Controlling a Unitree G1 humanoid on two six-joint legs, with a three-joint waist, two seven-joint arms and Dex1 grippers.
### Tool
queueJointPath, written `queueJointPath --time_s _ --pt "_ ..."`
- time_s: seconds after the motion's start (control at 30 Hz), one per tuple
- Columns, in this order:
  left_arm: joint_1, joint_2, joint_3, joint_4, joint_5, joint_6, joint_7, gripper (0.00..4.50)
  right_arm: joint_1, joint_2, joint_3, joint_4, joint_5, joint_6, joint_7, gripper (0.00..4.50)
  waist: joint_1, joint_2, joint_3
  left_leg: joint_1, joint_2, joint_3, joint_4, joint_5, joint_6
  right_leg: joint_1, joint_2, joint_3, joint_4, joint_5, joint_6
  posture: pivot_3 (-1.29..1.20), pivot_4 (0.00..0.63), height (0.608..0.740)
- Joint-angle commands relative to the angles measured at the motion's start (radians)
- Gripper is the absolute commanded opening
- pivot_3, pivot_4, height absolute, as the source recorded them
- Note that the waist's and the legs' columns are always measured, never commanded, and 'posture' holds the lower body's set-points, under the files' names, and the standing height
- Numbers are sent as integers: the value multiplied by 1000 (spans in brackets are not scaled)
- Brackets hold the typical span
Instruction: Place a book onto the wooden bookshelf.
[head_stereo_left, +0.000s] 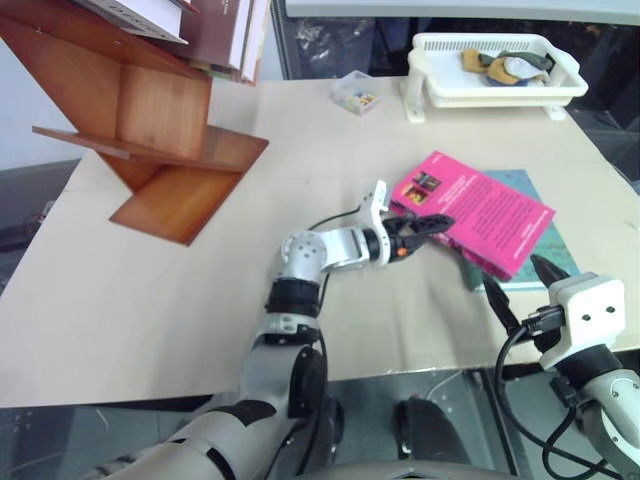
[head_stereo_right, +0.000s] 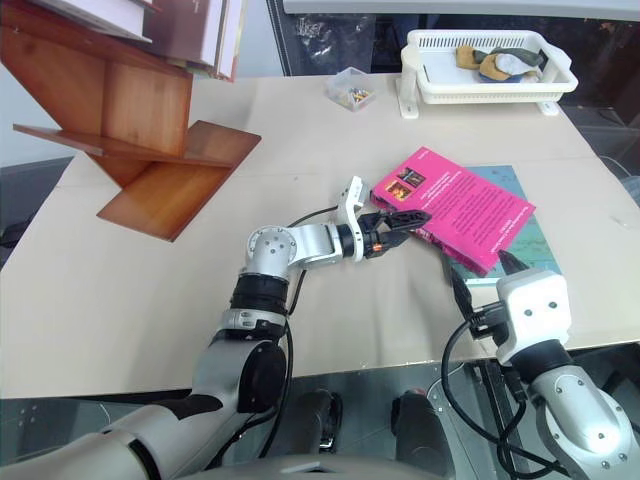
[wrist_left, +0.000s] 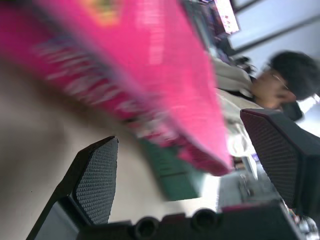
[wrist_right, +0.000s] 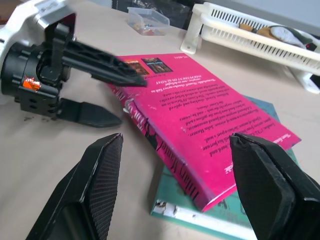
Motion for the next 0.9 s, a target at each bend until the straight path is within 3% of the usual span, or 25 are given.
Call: queueJointPath --time_s 0.03,0.43,0.9 --pt "-59 -77 34 28 -36 -7 7 4500 -21 -16 -7 -37 24 15 -25 3506 1 0 0 0 0 0 0 0 0 0 0 0 0 0 0 0 150 740" --pt "-78 -187 129 153 -94 -124 199 4500 -59 -66 -16 -37 72 37 -69 3506 2 -1 0 0 0 0 0 0 0 0 0 0 0 0 0 0 150 740" --pt "-203 -239 85 369 -83 -287 84 4500 -74 -78 34 -37 66 43 -130 3506 3 -1 0 0 -1 0 0 0 0 0 0 0 0 0 0 0 150 740"
